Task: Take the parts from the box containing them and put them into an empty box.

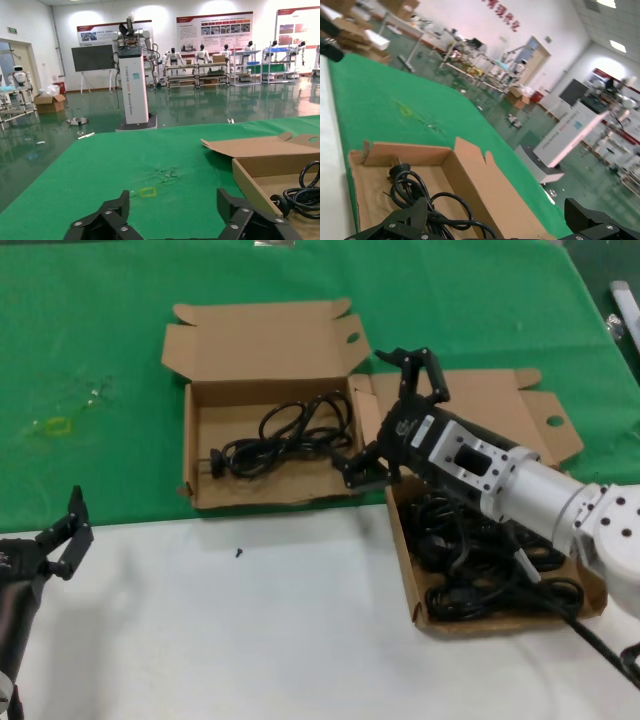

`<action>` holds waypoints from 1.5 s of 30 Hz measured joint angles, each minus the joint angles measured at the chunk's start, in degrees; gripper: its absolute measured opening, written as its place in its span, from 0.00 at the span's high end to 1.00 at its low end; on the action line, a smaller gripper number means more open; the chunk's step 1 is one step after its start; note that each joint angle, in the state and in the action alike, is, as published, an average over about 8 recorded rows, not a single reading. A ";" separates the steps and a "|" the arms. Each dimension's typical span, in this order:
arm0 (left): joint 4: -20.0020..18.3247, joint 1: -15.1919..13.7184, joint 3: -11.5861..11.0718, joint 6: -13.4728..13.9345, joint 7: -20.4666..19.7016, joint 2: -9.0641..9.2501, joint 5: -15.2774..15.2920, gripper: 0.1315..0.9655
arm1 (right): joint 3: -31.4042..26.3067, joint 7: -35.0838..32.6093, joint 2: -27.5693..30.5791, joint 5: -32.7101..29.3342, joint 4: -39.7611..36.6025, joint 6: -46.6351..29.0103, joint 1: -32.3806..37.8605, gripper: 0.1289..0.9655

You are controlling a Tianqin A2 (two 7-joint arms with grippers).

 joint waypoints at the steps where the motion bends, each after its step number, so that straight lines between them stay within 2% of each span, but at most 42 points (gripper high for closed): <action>1: 0.00 0.00 0.00 0.00 0.00 0.00 0.00 0.53 | 0.31 0.31 -0.11 0.29 0.29 0.54 -0.60 0.00; 5: 0.00 0.00 0.00 0.00 0.00 0.00 0.00 0.39 | 1.51 1.53 -0.56 1.43 1.41 2.63 -2.94 0.00; 9: 0.00 0.00 0.00 0.00 0.00 0.00 -0.01 0.39 | 2.73 2.76 -1.01 2.59 2.55 4.76 -5.31 0.00; 17: 0.00 0.00 0.00 0.00 0.00 0.00 -0.01 0.18 | 5.17 5.22 -1.91 4.90 4.83 9.01 -10.06 0.00; 26: 0.00 0.00 0.00 0.00 0.00 0.00 -0.01 0.05 | 7.89 7.98 -2.92 7.48 7.38 13.75 -15.32 0.00; 35: 0.00 0.00 0.00 0.00 -0.01 0.00 -0.01 0.00 | 10.66 10.76 -3.94 10.10 9.97 18.56 -20.70 0.00; 45: 0.00 0.00 0.00 0.00 -0.01 0.00 -0.02 0.00 | 13.53 13.67 -5.00 12.83 12.65 23.56 -26.27 0.00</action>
